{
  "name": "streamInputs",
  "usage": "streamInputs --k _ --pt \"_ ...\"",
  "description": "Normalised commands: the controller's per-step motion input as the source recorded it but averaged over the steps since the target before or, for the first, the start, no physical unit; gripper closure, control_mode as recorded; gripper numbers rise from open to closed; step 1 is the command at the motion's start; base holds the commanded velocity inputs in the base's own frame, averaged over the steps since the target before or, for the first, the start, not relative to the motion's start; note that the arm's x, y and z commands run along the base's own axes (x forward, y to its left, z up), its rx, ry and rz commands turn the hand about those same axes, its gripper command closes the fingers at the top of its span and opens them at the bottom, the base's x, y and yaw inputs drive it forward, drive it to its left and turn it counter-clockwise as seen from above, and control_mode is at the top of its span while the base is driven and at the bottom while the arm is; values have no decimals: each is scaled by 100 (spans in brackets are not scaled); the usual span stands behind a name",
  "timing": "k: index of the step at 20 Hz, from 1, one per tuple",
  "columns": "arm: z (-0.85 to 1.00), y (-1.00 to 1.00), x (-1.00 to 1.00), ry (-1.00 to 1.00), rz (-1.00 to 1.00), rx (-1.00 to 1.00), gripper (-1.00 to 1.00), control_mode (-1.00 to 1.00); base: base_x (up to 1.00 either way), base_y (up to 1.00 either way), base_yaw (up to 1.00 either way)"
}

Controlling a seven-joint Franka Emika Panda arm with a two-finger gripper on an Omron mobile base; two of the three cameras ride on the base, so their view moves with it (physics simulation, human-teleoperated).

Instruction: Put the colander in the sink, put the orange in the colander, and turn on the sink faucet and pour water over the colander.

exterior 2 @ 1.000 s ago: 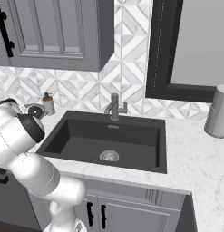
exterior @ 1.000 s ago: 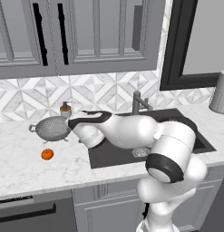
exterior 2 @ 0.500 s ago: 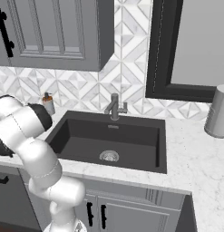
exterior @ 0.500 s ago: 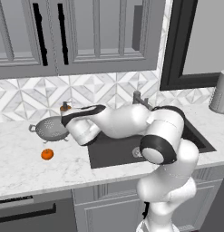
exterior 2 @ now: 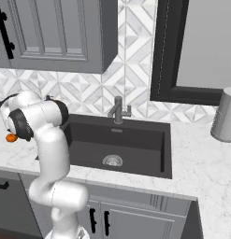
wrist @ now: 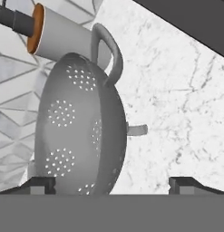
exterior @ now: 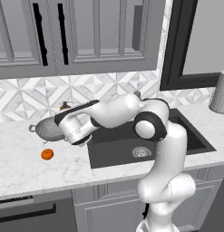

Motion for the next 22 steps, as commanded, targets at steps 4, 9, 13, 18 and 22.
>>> streamInputs --k 4,9,13,18,22 --pt "-57 8 19 13 -8 0 -100 -100 0 0 0" --pt "-45 12 29 7 -8 0 -100 -100 0 0 0" --pt "-36 10 38 3 -7 0 -100 -100 0 0 0" --pt "-33 6 40 3 -6 0 100 -100 0 0 0" --pt "-19 0 27 1 -6 0 100 -100 0 0 0"
